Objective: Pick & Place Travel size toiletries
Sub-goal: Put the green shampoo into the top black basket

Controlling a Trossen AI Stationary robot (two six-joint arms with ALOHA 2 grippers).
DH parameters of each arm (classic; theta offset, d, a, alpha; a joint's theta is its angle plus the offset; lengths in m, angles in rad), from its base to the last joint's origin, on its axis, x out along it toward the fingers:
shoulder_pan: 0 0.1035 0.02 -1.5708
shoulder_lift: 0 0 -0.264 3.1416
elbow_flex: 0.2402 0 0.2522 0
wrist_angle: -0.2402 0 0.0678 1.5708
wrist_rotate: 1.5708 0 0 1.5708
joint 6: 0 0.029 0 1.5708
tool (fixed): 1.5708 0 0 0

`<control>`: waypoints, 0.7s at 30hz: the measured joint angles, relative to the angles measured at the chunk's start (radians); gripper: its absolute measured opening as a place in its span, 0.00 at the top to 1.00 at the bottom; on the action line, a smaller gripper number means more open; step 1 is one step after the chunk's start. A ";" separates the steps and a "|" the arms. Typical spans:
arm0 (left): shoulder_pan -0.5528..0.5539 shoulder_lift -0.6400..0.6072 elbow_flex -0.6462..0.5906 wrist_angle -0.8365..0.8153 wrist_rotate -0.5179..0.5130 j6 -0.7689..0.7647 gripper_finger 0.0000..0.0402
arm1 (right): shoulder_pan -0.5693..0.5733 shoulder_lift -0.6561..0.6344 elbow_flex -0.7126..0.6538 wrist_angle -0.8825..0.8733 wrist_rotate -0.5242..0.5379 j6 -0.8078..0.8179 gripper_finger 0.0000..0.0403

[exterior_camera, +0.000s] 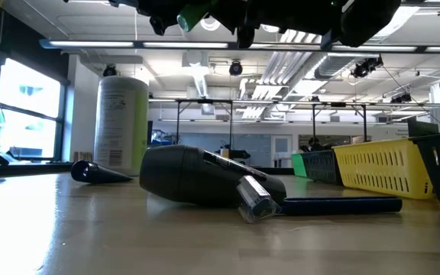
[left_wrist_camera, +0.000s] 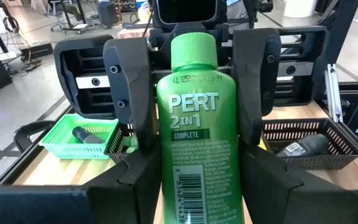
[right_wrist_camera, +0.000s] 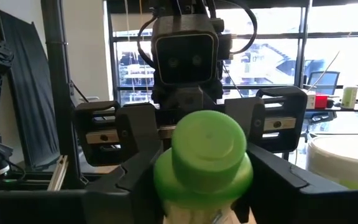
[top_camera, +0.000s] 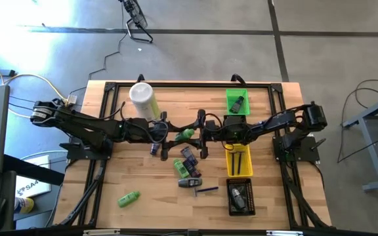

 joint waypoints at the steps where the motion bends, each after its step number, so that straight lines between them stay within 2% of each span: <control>1: 0.000 0.000 0.000 -0.001 0.000 0.000 0.56 | 0.000 0.000 0.000 0.000 0.000 0.000 0.54; 7: 0.000 0.000 0.000 -0.002 -0.002 0.001 0.56 | 0.000 0.000 0.000 -0.003 0.000 0.000 0.61; 15: 0.000 0.000 0.000 -0.003 -0.002 0.003 0.56 | 0.001 0.000 0.000 -0.004 0.021 0.000 0.57; 21: 0.000 0.000 0.000 -0.017 -0.003 0.004 0.56 | 0.001 0.000 0.000 -0.009 0.021 0.000 0.61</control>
